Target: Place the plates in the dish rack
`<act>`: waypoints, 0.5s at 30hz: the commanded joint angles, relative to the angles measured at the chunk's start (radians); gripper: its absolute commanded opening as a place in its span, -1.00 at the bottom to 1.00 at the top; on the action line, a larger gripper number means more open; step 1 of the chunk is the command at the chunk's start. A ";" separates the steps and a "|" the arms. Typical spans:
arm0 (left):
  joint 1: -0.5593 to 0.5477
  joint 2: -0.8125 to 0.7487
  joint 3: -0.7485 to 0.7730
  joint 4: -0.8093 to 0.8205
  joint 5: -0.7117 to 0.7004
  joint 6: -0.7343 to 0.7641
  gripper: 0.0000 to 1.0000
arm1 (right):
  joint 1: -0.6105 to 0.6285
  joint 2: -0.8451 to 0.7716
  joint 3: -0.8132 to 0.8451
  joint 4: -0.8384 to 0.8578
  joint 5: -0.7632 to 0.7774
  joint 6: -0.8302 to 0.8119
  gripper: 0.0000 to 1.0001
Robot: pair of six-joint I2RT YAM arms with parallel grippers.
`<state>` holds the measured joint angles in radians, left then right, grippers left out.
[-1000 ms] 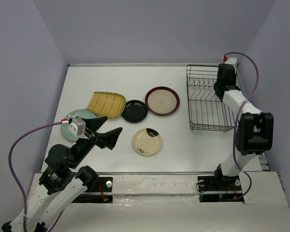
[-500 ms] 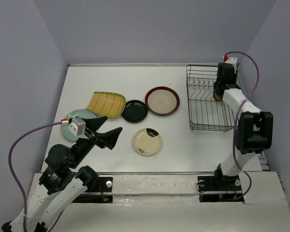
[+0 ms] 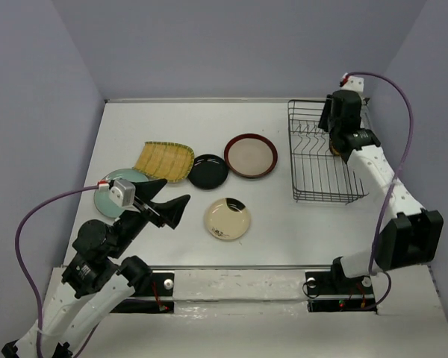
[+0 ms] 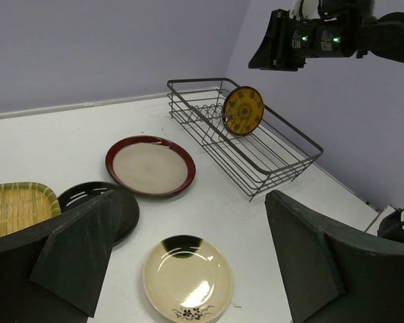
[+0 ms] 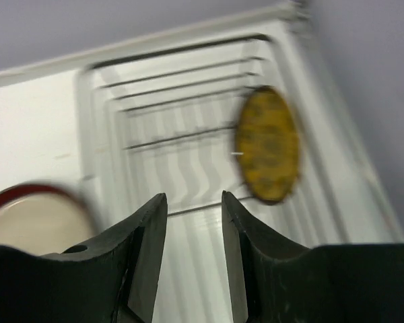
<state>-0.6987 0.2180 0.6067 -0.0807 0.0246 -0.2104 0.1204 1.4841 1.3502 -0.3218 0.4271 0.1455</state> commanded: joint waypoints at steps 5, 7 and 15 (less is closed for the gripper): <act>0.013 0.046 0.042 0.022 -0.049 0.005 0.98 | 0.433 -0.188 -0.236 0.050 -0.611 0.262 -0.10; 0.018 0.058 0.042 0.022 -0.052 0.003 0.98 | 0.497 -0.174 -0.320 0.113 -0.657 0.336 -0.04; 0.059 0.076 0.041 0.025 -0.052 0.005 0.98 | 0.628 -0.048 -0.462 0.449 -0.453 0.658 0.04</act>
<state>-0.6621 0.2836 0.6067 -0.0910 -0.0120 -0.2111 0.7044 1.4044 0.9104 -0.1425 -0.1398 0.5926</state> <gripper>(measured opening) 0.990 0.518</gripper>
